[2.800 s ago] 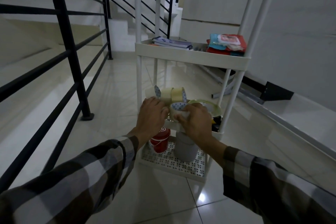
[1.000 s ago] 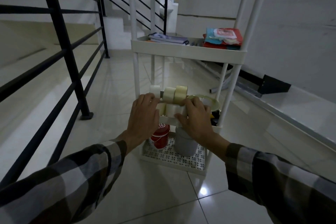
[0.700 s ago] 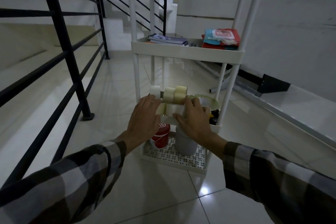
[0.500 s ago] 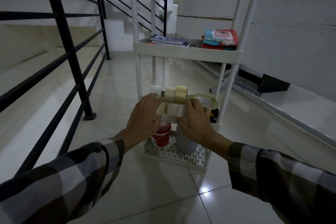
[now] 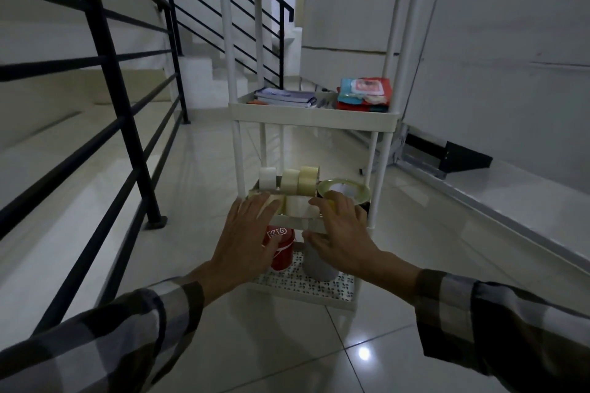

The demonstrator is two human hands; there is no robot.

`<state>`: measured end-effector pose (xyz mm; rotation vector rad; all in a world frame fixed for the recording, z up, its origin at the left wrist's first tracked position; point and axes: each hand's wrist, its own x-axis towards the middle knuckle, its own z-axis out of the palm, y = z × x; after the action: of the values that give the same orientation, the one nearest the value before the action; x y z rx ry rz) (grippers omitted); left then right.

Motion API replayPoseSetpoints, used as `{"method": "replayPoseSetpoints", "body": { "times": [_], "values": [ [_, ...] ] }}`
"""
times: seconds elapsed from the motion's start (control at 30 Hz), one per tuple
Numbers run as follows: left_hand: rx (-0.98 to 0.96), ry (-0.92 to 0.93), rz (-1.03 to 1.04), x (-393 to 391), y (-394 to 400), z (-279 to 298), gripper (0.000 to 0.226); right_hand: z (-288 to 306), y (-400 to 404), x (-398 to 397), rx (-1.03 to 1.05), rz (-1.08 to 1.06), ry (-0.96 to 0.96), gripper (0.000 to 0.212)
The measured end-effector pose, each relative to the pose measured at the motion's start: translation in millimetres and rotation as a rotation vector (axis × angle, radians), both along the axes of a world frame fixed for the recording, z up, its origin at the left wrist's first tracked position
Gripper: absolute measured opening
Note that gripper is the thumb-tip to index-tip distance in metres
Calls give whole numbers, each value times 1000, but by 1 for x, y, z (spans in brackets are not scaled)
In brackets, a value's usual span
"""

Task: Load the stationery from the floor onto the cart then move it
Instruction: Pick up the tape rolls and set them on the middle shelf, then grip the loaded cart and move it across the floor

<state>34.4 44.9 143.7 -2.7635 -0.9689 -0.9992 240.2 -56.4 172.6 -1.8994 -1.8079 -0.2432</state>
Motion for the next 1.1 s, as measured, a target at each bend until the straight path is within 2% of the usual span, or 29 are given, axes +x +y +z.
{"method": "replayPoseSetpoints", "body": {
  "times": [0.2, 0.4, 0.6, 0.67, 0.83, 1.1],
  "values": [
    [-3, -33, -26, -3, -7, 22, 62, 13, -17, -6, -10, 25, 68, 73],
    [-7, -65, -64, 8, -10, 54, 63, 39, -21, -5, 30, 77, 116, 67],
    [-61, -194, -40, 17, -20, 91, 60, 65, -17, 7, 93, 97, 87, 63],
    [-144, -260, -27, 17, -24, 108, 59, 84, -21, 10, 80, 116, 62, 63],
    [-324, -366, 73, 13, -54, 187, 55, 170, -40, 10, 31, 200, 105, 55],
    [-519, -359, 233, -11, -101, 392, 55, 365, -80, 17, -109, 207, 249, 52]
  ]
}}
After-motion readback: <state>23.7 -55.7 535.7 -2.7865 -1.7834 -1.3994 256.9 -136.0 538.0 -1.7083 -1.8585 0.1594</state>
